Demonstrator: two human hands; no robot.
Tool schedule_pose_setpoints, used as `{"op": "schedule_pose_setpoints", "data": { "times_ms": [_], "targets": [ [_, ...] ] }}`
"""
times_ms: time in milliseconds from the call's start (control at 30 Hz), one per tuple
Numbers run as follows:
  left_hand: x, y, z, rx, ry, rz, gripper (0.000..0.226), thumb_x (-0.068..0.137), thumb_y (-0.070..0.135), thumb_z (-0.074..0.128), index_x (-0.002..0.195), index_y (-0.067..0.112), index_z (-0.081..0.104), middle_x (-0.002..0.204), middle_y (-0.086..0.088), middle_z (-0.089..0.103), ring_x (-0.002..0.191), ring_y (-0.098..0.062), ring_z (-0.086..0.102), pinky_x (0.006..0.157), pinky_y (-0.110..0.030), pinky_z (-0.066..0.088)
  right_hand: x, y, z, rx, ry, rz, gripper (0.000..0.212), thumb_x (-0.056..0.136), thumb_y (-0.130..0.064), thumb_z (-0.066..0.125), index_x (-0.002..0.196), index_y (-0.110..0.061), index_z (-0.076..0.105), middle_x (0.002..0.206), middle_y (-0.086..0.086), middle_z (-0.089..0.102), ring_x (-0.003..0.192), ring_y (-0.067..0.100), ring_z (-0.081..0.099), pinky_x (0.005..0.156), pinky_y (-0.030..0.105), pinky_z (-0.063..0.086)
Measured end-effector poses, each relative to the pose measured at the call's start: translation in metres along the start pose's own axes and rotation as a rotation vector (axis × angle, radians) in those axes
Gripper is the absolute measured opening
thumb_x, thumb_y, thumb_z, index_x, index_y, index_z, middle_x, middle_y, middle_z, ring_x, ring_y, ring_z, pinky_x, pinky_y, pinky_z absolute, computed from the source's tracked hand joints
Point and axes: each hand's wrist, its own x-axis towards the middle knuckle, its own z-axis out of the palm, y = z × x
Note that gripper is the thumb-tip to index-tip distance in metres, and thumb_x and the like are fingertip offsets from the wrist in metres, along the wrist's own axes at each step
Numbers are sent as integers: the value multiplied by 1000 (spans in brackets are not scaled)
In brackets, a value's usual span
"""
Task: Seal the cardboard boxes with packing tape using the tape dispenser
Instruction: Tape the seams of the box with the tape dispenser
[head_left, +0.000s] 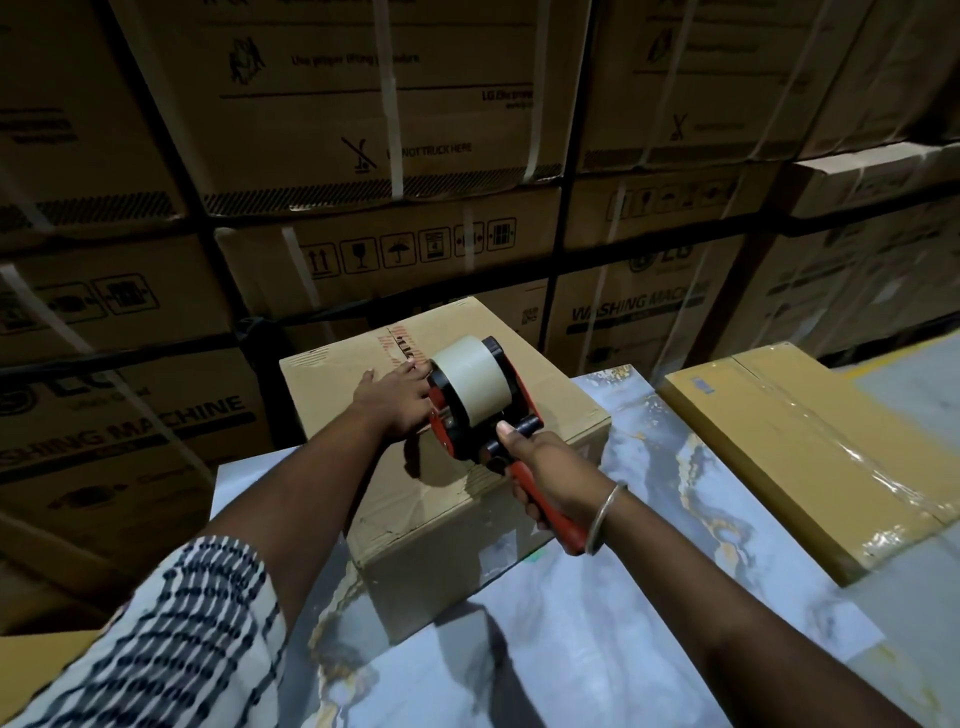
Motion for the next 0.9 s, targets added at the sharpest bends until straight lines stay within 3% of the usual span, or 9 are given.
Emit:
{"op": "schedule_pose_setpoints", "data": {
  "times_ms": [133, 233, 367, 467, 533, 600, 700, 767, 900],
  "targets": [
    [4, -2, 2, 15, -9, -13, 64, 99, 67, 25, 157, 44, 9, 166, 16, 1, 154, -13, 4, 118, -65, 5, -23, 12, -4, 75, -21, -4, 52, 102, -56, 46, 93, -6, 54, 57, 6, 43, 43, 17, 37, 43, 23, 29],
    [7, -4, 4, 23, -24, -1, 65, 96, 71, 25, 155, 48, 9, 165, 19, -3, 154, -14, 3, 117, -66, 6, -45, 24, -6, 100, 9, -18, 49, 101, -56, 46, 88, -9, 48, 56, 7, 41, 42, 17, 34, 44, 25, 24],
    [1, 4, 5, 10, 53, -1, 63, 97, 71, 25, 154, 49, 13, 166, 14, 5, 154, -19, 6, 116, -63, 7, -55, 32, -4, 134, 31, -32, 46, 99, -58, 47, 96, -13, 49, 57, 7, 39, 44, 17, 31, 46, 27, 21],
    [-21, 25, 6, -47, 164, 141, 60, 98, 63, 27, 154, 41, 27, 165, 6, 21, 152, -22, 16, 120, -55, 14, -55, 37, -3, 149, 21, -72, 62, 97, -59, 48, 103, 2, 53, 56, 6, 39, 44, 17, 30, 46, 28, 21],
    [-38, 37, 7, -93, 113, 240, 63, 95, 63, 29, 152, 37, 35, 163, 2, 28, 150, -24, 22, 120, -52, 17, -52, 40, -3, 143, 10, -89, 78, 93, -63, 49, 111, 13, 51, 55, 6, 40, 43, 17, 31, 44, 26, 22],
    [-41, 38, 7, -58, 54, 238, 58, 99, 60, 34, 152, 37, 35, 163, 2, 28, 149, -25, 23, 120, -51, 17, -49, 42, -4, 139, 0, -99, 80, 94, -63, 48, 110, 15, 50, 55, 6, 41, 43, 17, 32, 43, 25, 23],
    [-36, 37, 1, -10, 17, 190, 51, 102, 51, 37, 151, 37, 36, 162, 2, 29, 147, -25, 25, 119, -52, 17, -44, 41, -5, 135, 7, -88, 62, 97, -61, 48, 92, 1, 52, 56, 7, 41, 43, 17, 33, 45, 27, 23],
    [-32, 39, -1, -11, -2, 167, 52, 103, 52, 34, 153, 40, 30, 165, 4, 23, 150, -22, 20, 121, -54, 12, -38, 39, -8, 134, 16, -75, 53, 96, -61, 49, 91, -9, 51, 57, 8, 40, 44, 18, 33, 47, 28, 23],
    [-20, 40, -3, -3, -13, 142, 55, 104, 56, 26, 156, 42, 20, 167, 8, 12, 153, -20, 10, 121, -58, 5, -23, 35, -14, 174, 40, -72, 49, 99, -57, 51, 88, -10, 53, 58, 7, 40, 44, 18, 33, 46, 28, 23]
  ]
}}
